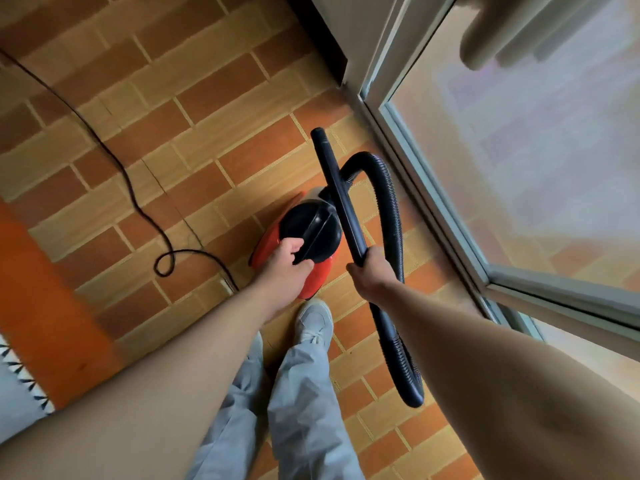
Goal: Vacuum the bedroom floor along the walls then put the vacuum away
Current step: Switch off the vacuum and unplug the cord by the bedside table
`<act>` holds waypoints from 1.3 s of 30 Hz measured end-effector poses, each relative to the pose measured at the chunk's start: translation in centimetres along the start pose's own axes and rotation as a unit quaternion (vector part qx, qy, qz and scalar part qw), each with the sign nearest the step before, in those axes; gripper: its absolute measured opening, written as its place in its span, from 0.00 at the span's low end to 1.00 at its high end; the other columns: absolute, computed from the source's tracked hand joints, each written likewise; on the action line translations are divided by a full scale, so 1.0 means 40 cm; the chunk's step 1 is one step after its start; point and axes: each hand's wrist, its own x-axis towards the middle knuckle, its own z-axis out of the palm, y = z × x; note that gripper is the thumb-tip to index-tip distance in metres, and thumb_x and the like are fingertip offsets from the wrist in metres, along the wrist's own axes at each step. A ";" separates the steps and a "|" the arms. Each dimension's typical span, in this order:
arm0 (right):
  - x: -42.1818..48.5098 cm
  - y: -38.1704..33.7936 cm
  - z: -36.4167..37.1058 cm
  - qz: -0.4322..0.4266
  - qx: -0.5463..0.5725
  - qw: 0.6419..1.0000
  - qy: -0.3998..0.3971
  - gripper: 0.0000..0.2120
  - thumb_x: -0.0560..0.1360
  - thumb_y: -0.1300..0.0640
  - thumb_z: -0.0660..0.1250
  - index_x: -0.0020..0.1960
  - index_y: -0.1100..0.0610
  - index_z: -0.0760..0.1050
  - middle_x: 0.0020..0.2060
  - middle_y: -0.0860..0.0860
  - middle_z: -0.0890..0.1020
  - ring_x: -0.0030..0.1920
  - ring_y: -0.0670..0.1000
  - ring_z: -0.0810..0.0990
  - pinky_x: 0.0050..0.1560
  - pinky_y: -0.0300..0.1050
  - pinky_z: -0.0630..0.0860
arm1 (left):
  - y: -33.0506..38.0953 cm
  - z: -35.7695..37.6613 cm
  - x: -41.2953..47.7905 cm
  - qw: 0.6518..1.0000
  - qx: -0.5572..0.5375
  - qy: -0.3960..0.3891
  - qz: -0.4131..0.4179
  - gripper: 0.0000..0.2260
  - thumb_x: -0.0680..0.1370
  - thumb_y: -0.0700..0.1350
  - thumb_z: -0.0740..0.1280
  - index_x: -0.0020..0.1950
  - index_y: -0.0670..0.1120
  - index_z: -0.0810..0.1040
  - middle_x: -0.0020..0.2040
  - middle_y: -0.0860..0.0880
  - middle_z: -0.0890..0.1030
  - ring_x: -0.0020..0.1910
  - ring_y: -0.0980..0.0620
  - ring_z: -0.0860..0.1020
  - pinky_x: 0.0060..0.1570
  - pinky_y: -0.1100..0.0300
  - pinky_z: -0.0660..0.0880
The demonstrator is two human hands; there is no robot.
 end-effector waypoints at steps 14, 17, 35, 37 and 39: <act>0.164 0.050 0.117 0.042 0.022 0.998 0.037 0.18 0.80 0.50 0.69 0.64 0.58 0.70 0.51 0.56 0.78 0.47 0.56 0.77 0.44 0.47 0.73 | -0.095 0.022 0.135 0.998 0.052 0.020 -0.006 0.28 0.82 0.43 0.65 0.80 0.53 0.61 0.78 0.50 0.67 0.75 0.49 0.67 0.73 0.50 0.67; 0.179 0.051 0.131 0.046 0.046 0.997 0.049 0.18 0.79 0.51 0.70 0.63 0.59 0.70 0.50 0.55 0.77 0.45 0.55 0.77 0.42 0.45 0.72 | -0.108 0.021 0.149 0.998 0.056 0.021 0.002 0.28 0.82 0.43 0.65 0.81 0.53 0.61 0.77 0.51 0.67 0.75 0.50 0.67 0.70 0.53 0.66; 0.132 0.033 0.134 0.046 0.080 0.994 0.063 0.18 0.80 0.49 0.69 0.64 0.58 0.71 0.47 0.53 0.77 0.37 0.47 0.75 0.33 0.42 0.71 | -0.121 -0.042 0.120 0.999 0.034 0.020 0.006 0.28 0.82 0.42 0.66 0.81 0.49 0.61 0.78 0.49 0.67 0.75 0.51 0.69 0.70 0.55 0.68; 0.124 0.030 0.135 0.051 0.078 0.994 0.064 0.20 0.79 0.46 0.71 0.62 0.57 0.69 0.46 0.52 0.76 0.37 0.46 0.75 0.30 0.39 0.69 | -0.127 -0.047 0.116 0.999 0.029 0.023 0.007 0.28 0.82 0.42 0.66 0.81 0.49 0.61 0.78 0.49 0.68 0.75 0.52 0.69 0.69 0.56 0.68; 0.113 0.030 0.137 0.060 0.077 0.993 0.062 0.21 0.78 0.45 0.72 0.60 0.56 0.68 0.45 0.52 0.75 0.38 0.47 0.76 0.29 0.40 0.70 | -0.133 -0.053 0.108 0.999 0.026 0.024 0.005 0.28 0.83 0.42 0.66 0.81 0.49 0.61 0.78 0.49 0.68 0.74 0.52 0.69 0.69 0.56 0.68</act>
